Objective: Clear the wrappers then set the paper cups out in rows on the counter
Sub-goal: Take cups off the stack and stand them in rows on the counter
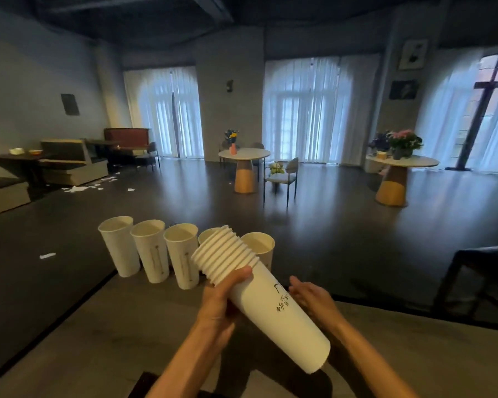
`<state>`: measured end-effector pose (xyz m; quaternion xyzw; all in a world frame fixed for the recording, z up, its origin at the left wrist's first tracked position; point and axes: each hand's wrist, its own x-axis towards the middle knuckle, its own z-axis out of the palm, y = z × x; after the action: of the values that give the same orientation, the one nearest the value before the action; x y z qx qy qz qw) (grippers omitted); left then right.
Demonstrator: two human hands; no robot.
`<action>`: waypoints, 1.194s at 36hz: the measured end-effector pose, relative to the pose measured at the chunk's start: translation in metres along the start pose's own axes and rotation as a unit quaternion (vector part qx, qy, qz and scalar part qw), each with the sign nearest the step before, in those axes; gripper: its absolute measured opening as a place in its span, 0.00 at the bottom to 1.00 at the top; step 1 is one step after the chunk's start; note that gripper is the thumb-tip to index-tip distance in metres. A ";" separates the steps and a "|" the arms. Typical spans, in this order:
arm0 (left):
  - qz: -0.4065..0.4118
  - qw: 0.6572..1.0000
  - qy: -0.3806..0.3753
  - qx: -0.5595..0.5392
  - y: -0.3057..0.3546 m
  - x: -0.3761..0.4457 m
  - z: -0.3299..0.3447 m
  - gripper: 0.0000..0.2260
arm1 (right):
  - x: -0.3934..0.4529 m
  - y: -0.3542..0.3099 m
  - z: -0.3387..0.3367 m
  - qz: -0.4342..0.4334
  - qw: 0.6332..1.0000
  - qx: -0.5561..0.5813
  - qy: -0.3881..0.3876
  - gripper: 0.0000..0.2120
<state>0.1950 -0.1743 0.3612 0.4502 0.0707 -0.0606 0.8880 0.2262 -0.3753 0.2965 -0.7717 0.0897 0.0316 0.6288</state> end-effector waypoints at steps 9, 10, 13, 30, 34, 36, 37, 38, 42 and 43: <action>0.010 1.000 0.001 0.013 -0.030 -0.015 0.037 0.30 | -0.062 -0.010 -0.043 0.065 0.975 0.028 -0.211 0.30; 0.018 1.000 0.000 0.020 -0.030 -0.017 0.038 0.31 | -0.065 -0.011 -0.045 0.062 0.976 0.023 -0.206 0.29; 0.060 0.996 -0.002 0.068 -0.031 -0.018 0.040 0.34 | -0.071 -0.011 -0.049 0.012 0.985 -0.059 -0.164 0.17; 0.170 0.979 0.094 -0.070 0.046 0.010 0.003 0.33 | -0.001 0.024 -0.023 -0.108 0.982 -0.136 0.073 0.42; 0.187 0.979 0.076 -0.042 0.053 0.011 -0.009 0.35 | 0.024 0.024 -0.017 -0.109 0.979 -0.139 0.101 0.43; 0.189 0.979 0.069 -0.031 0.056 0.011 -0.010 0.29 | 0.032 0.021 -0.019 -0.105 0.978 -0.143 0.114 0.43; 0.187 0.980 0.067 -0.025 0.055 0.013 -0.012 0.26 | 0.037 0.022 -0.018 -0.101 0.978 -0.143 0.117 0.43; 0.185 0.980 0.064 -0.025 0.055 0.012 -0.012 0.24 | 0.040 0.021 -0.020 -0.100 0.977 -0.142 0.122 0.43; 0.174 0.984 0.026 -0.026 0.052 0.011 -0.008 0.22 | 0.043 0.019 -0.020 -0.086 0.979 -0.144 0.116 0.45; 0.166 0.986 0.013 -0.029 0.051 0.010 -0.005 0.24 | 0.041 0.019 -0.021 -0.085 0.978 -0.153 0.110 0.46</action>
<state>0.2128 -0.1412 0.3968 0.4308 0.0083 0.0952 0.8974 0.2615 -0.4032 0.2763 -0.8626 0.0866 -0.0933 0.4897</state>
